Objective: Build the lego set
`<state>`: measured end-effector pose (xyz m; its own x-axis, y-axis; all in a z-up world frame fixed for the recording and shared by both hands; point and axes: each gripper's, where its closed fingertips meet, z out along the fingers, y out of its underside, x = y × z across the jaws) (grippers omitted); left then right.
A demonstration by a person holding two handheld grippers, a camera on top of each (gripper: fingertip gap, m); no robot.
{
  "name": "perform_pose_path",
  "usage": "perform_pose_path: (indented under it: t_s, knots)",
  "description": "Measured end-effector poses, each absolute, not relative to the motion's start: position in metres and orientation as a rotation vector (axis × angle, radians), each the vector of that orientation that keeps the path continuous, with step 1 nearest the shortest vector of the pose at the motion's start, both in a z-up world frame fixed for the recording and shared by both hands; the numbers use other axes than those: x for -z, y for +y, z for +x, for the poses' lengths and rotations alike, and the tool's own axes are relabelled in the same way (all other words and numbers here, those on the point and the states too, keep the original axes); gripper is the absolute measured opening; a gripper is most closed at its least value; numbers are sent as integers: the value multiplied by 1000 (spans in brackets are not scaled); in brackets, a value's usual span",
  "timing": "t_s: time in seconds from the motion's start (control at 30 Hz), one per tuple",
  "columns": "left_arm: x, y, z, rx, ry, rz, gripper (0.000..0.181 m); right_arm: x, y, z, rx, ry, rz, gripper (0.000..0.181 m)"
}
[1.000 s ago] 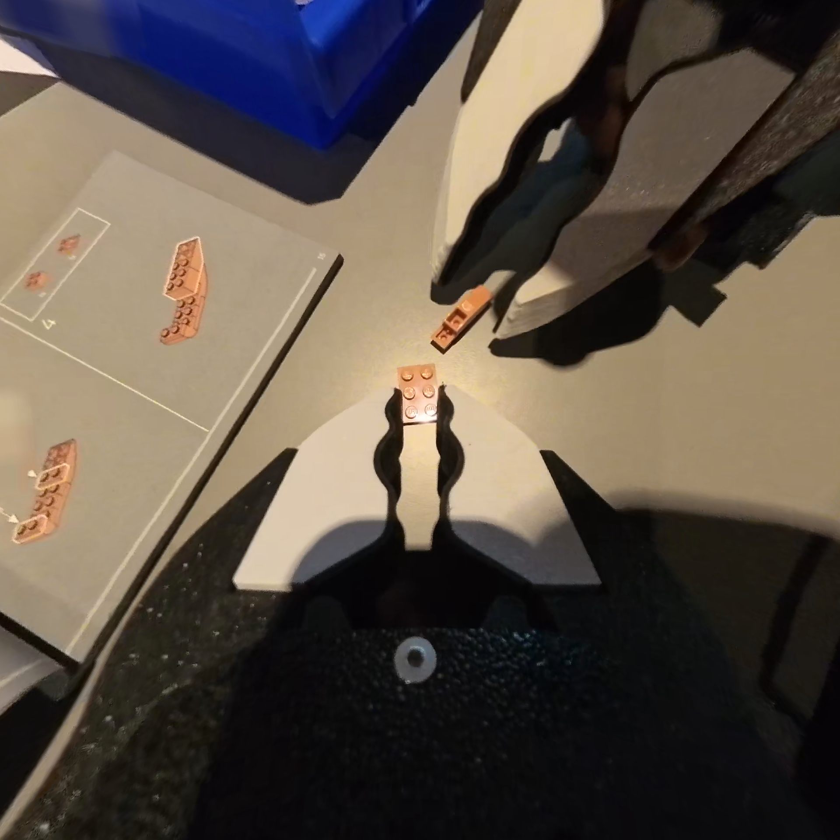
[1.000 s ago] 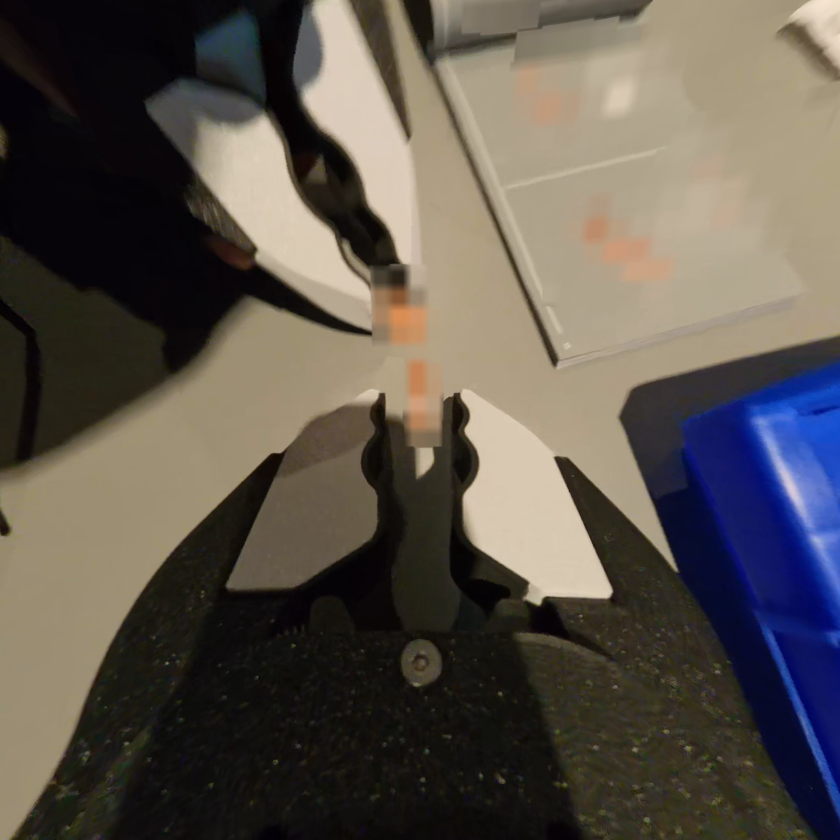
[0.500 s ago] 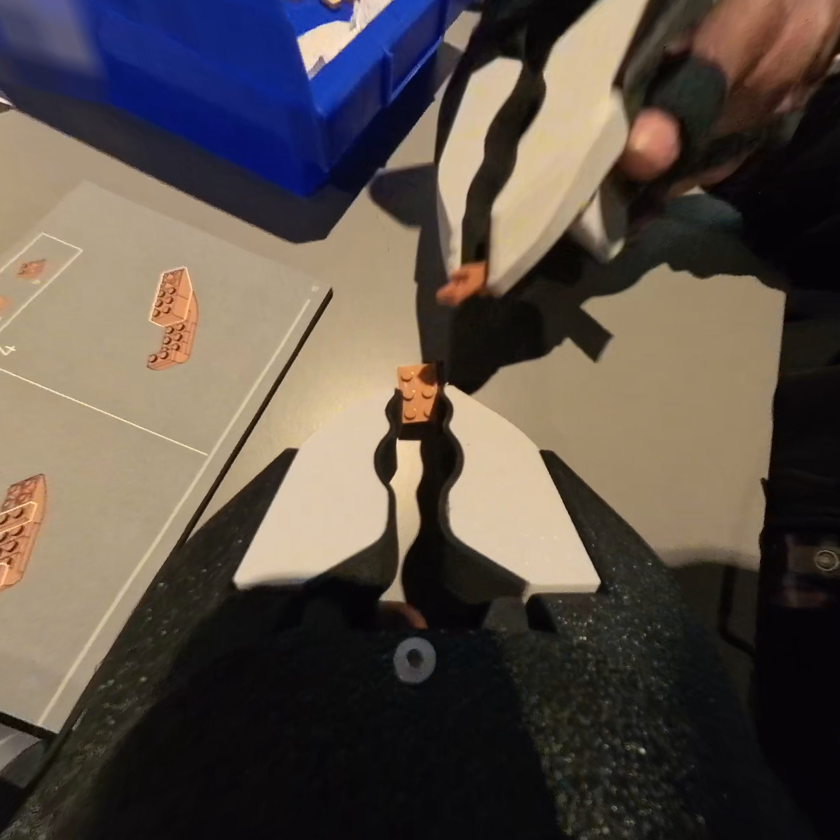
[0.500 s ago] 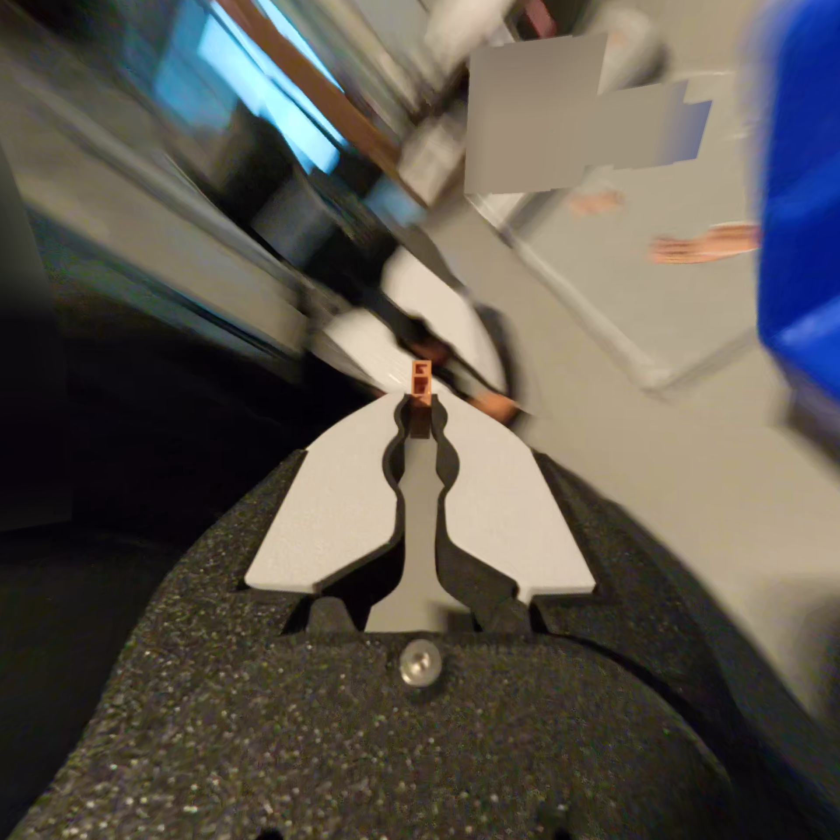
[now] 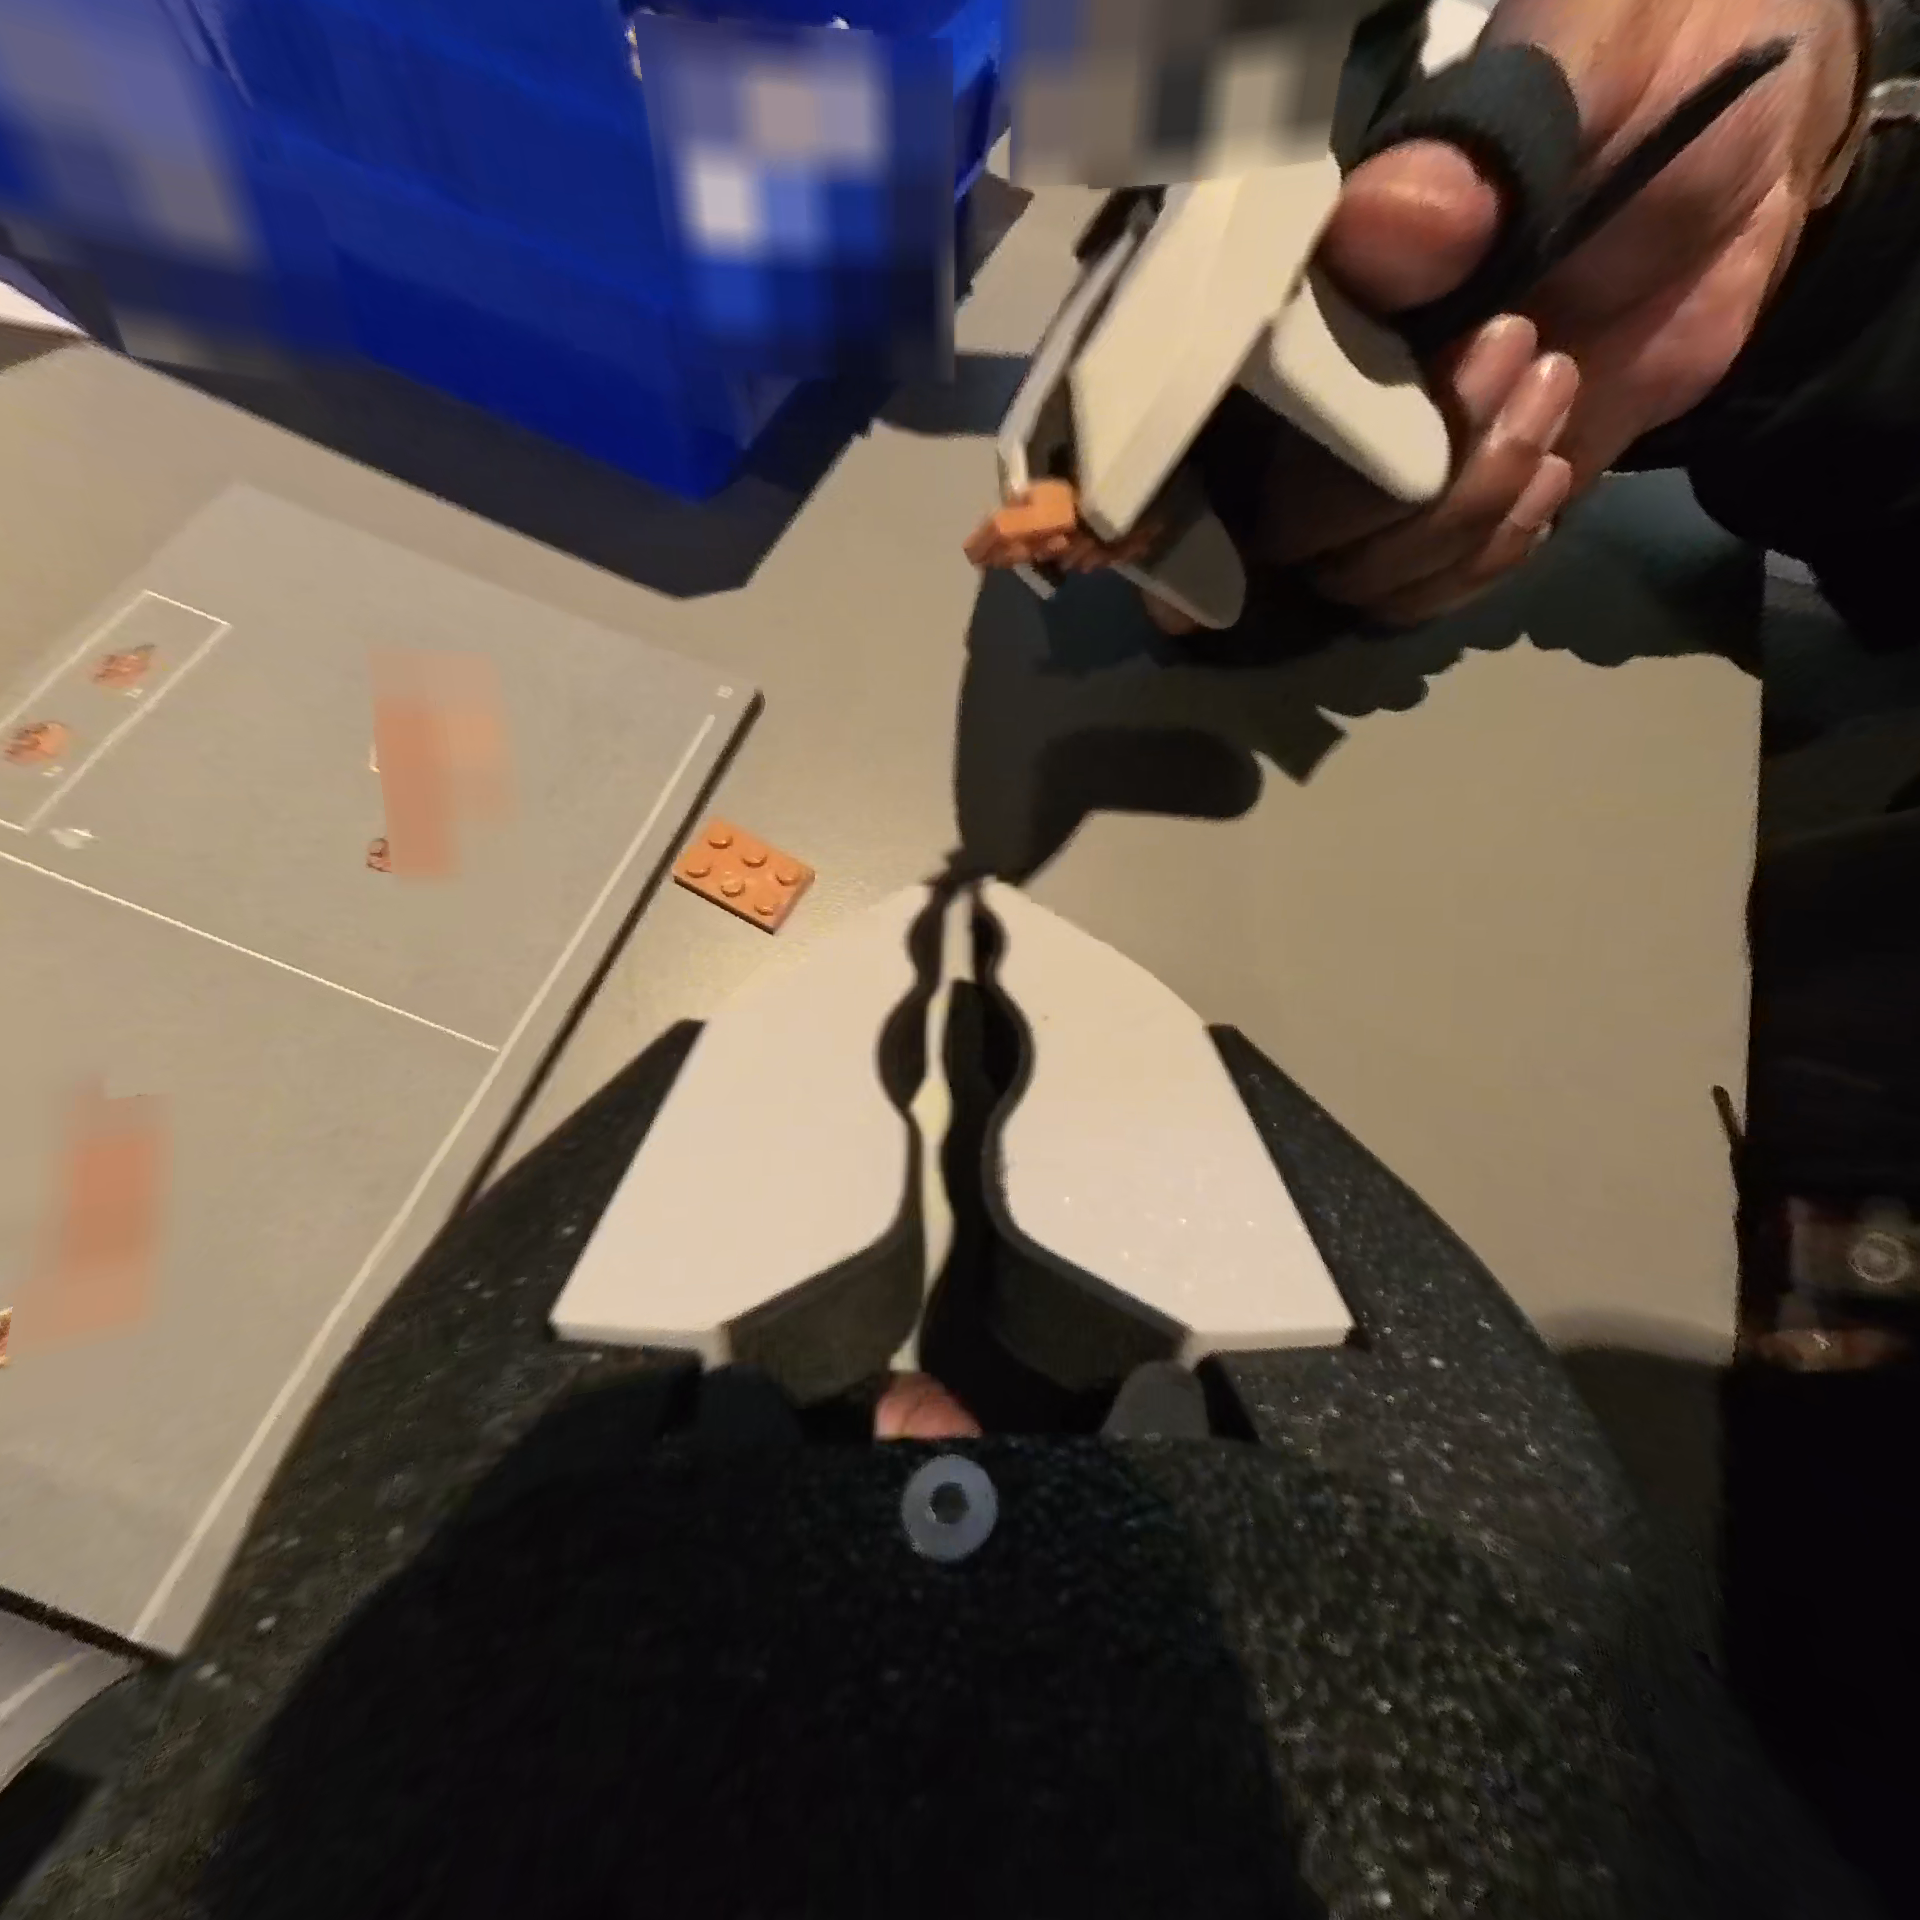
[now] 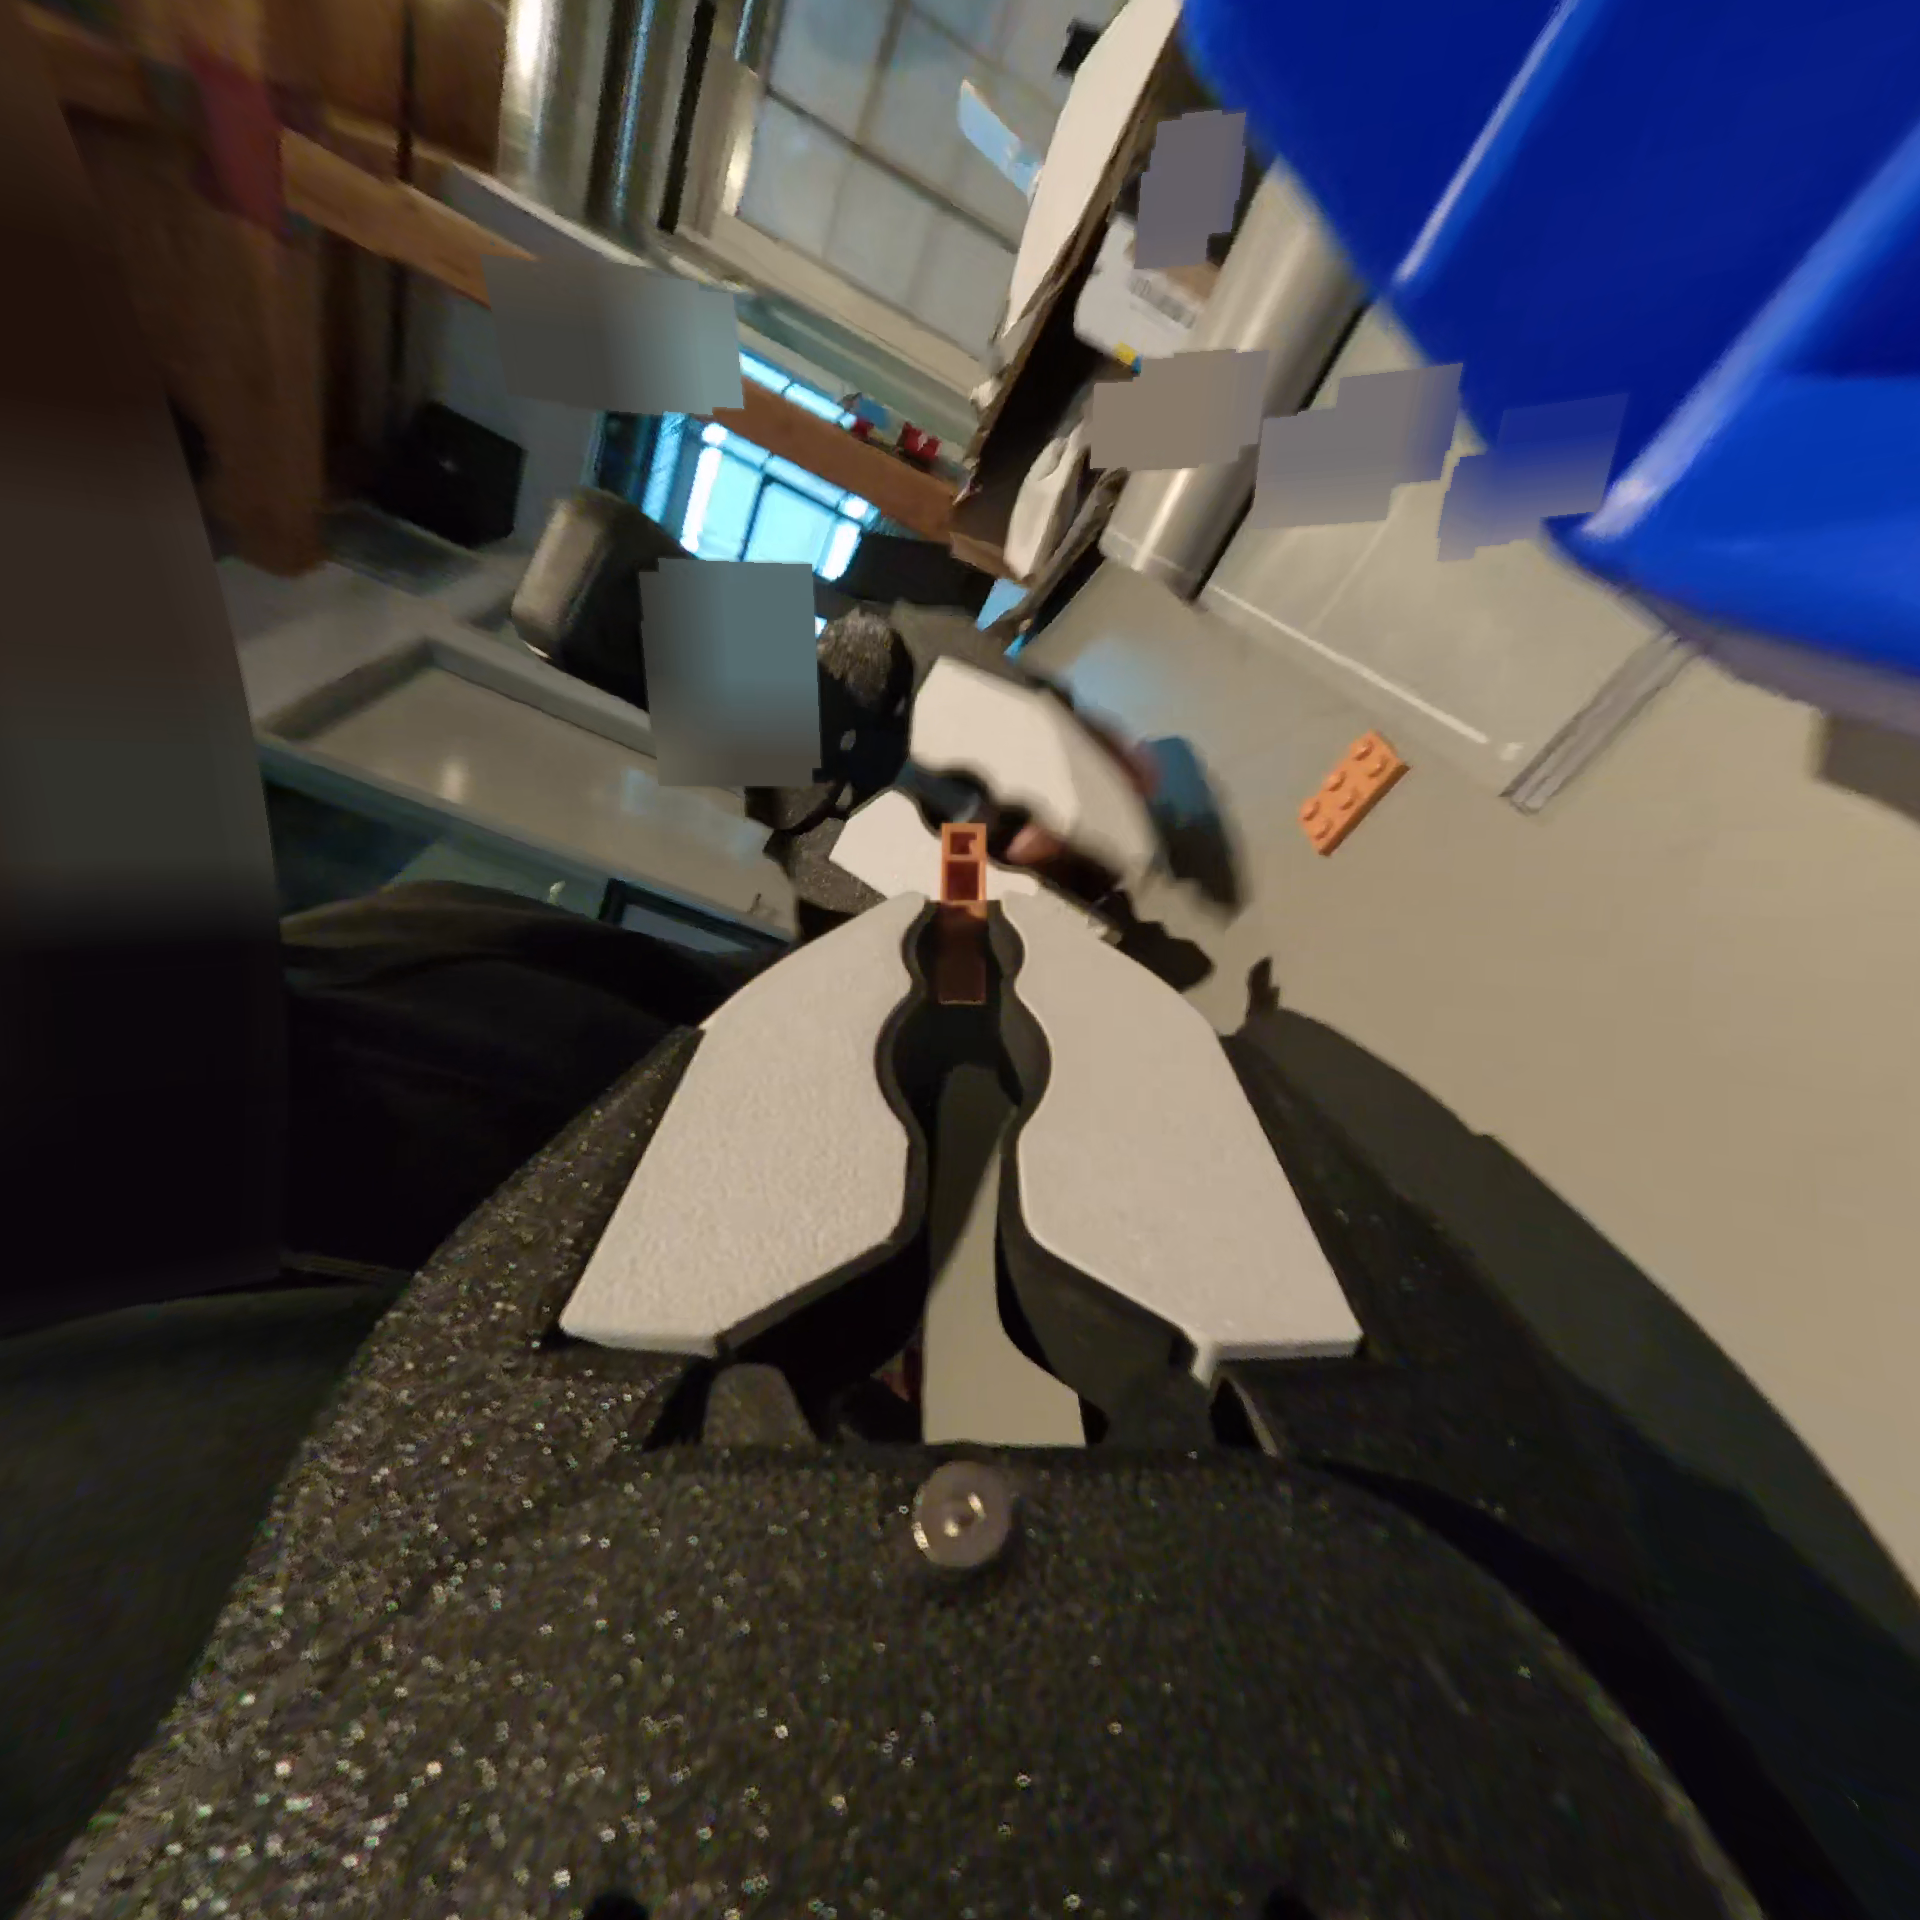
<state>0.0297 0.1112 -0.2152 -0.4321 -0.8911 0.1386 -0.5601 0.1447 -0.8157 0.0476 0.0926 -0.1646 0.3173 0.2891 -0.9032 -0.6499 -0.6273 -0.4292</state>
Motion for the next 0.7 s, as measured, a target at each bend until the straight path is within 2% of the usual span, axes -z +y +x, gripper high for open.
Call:
perform_pose_path:
  t_s: [0.03, 0.23, 0.4, 0.53, 0.7]
  knots:
    - [210, 114, 34, 1181, 2017, -1349, 17, 162, 92, 43, -1477, 312, -1747, 8]
    - [168, 103, 31, 1122, 1984, -625, 18, 159, 91, 26, -1635, 256, -1741, 7]
    - [158, 100, 30, 1075, 1976, -341, 17, 162, 89, 20, -1699, 233, -1771, 7]
    - [167, 89, 24, 1129, 2051, -259, 13, 164, 87, 16, -1715, 213, -1794, 7]
    - [169, 90, 26, 1234, 2059, -367, 6, 164, 88, 18, -1697, 223, -1789, 10]
